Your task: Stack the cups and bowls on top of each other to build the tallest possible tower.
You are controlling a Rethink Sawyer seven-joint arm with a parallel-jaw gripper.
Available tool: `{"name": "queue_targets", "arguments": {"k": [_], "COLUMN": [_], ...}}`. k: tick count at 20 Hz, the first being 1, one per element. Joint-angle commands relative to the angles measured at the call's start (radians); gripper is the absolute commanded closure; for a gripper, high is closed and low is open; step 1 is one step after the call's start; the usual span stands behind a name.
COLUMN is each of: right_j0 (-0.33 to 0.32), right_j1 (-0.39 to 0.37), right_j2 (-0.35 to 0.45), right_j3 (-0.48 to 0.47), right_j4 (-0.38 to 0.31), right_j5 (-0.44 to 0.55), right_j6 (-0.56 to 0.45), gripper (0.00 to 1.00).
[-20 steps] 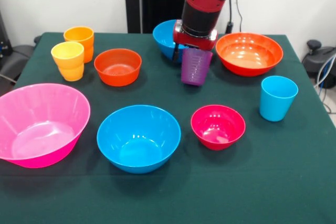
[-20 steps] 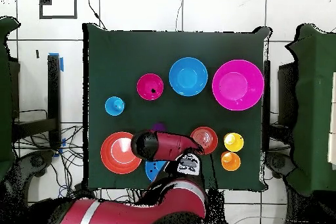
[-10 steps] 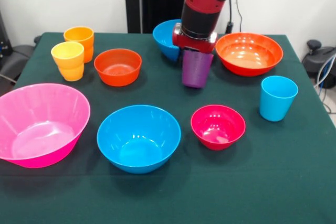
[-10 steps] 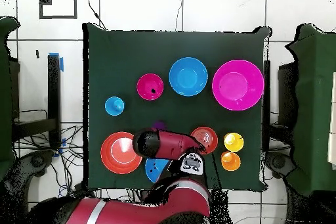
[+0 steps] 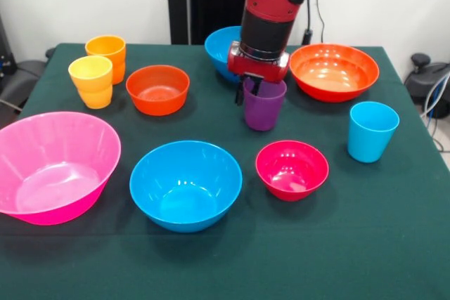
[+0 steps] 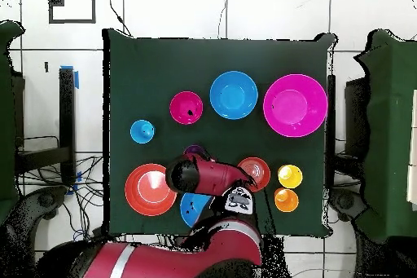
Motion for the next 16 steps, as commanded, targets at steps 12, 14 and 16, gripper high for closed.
{"name": "queue_targets", "arguments": {"k": [12,14,16], "right_j0": [-0.181,-0.187,-0.189], "right_j1": [-0.324,-0.365,-0.395], "right_j2": [0.186,0.178,0.173], "right_j3": [0.098,0.124,0.132], "right_j4": [-0.079,-0.077,-0.077], "right_j5": [0.295,0.339,0.375], "right_j6": [-0.031,-0.032,-0.033], "gripper": [1.0,1.0,1.0]}}
